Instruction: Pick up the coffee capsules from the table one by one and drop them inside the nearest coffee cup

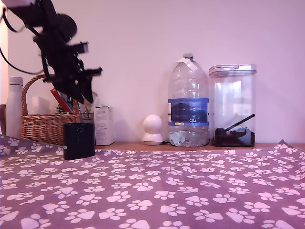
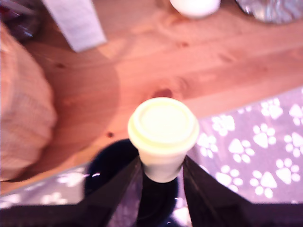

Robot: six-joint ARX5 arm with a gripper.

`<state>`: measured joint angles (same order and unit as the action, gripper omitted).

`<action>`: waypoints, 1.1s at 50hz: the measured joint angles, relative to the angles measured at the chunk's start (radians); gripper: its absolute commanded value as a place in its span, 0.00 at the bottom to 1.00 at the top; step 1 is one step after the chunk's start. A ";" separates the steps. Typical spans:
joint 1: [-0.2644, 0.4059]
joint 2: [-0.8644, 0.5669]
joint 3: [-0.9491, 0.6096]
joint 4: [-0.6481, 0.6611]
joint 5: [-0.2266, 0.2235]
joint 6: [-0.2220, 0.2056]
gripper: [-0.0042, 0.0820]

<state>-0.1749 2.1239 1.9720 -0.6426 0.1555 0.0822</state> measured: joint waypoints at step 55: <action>-0.008 -0.067 -0.196 0.076 -0.057 -0.029 0.26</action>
<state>-0.1825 2.0571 1.7760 -0.5663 0.0982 0.0532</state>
